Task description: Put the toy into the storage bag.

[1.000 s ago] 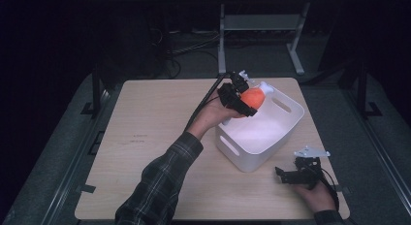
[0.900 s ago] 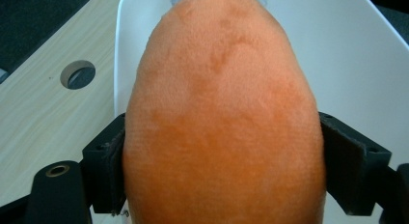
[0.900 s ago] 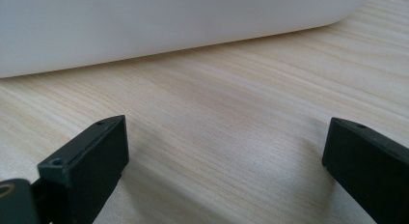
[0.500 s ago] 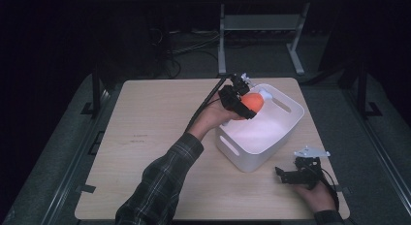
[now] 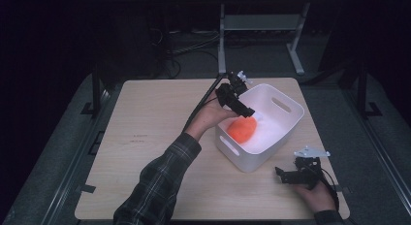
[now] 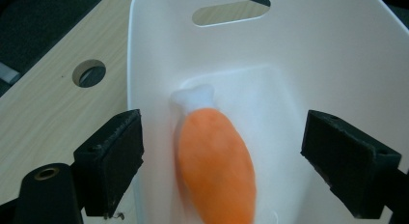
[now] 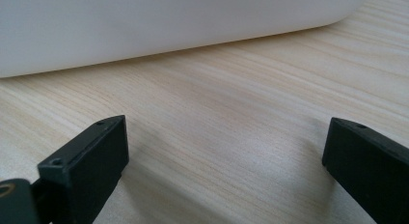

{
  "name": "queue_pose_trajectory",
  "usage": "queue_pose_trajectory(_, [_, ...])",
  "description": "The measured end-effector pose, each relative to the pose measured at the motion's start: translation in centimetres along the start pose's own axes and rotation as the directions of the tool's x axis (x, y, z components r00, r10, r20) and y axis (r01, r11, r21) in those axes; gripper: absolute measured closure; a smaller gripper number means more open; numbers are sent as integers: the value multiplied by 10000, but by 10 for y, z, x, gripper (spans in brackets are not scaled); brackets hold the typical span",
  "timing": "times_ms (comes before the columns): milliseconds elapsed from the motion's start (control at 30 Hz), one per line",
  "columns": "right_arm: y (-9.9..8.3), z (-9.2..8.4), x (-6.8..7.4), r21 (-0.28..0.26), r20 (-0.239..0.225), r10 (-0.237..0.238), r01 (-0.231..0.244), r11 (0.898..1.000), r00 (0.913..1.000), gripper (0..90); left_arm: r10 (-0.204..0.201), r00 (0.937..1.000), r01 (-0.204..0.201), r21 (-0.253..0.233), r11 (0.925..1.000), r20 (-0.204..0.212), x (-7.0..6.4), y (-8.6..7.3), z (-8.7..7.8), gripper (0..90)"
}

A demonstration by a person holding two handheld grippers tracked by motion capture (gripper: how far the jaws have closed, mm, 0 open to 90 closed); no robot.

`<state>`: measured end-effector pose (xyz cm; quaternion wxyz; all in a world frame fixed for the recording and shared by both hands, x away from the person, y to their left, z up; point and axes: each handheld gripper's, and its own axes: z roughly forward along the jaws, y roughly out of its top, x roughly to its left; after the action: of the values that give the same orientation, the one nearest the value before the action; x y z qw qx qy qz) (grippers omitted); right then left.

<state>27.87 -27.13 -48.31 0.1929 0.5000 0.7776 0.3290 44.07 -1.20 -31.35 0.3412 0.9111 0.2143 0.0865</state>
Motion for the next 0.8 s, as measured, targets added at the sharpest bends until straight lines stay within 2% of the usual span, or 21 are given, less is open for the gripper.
queue_pose_trajectory(367, [0,0,0,0,0,-4,4,10000,10000,18,72,10000,-72,-220,9997,21,4,-10,-29,146])
queue_pose_trajectory(567, [0,0,0,2,0,-1,1,10000,10000,18,124,9999,-123,-209,9997,58,8,-22,-42,147])
queue_pose_trajectory(800, [0,0,0,-5,2,-7,7,10000,10000,18,-5,10000,7,-379,9993,48,12,-39,-60,147])
